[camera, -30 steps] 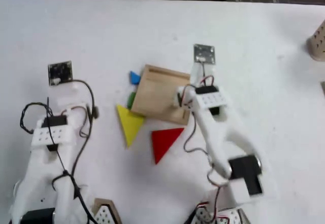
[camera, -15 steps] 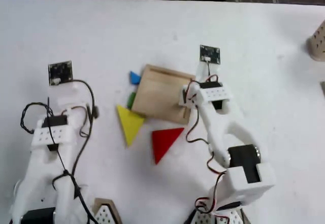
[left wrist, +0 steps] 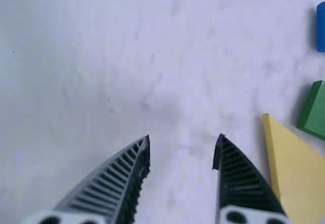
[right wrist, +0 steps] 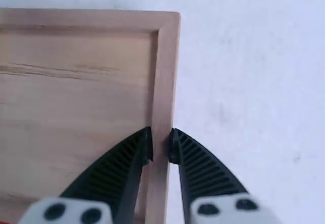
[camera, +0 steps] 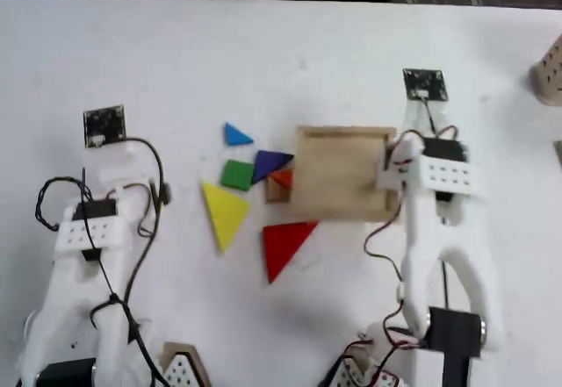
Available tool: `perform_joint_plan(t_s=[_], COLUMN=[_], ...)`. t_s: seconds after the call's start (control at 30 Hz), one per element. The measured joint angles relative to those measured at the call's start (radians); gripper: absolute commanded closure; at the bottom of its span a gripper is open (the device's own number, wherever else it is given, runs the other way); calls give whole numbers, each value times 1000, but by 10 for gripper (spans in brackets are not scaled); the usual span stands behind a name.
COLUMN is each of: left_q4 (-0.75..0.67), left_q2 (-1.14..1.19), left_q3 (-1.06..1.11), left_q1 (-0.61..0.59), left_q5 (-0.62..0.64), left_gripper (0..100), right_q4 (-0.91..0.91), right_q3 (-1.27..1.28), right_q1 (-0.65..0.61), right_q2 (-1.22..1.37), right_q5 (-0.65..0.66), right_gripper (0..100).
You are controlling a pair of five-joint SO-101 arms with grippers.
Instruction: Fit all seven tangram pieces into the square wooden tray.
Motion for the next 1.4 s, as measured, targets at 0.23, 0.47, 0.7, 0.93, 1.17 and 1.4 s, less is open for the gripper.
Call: perform_joint_plan(t_s=[0.23,0.47,0.7,0.93,1.17,1.4], left_q4=[0,0,0,0,0,0], left_q2=[0,0,0,0,0,0], left_q3=[0,0,0,0,0,0], left_q1=[0,0,0,0,0,0], left_q5=[0,0,0,0,0,0], left_gripper=[786,786,786,786,786,786], right_q4=[14,-124,-203,-203,-203,-186], right_q3=[2,35,91,146,158,158], right_q1=[152,196,180,57,-127,-336], right_q2=[-23,54,175,175,175,175], right_q5=[304,345,292,155,-84,-229], right_gripper=[981,981,981,981,981,981])
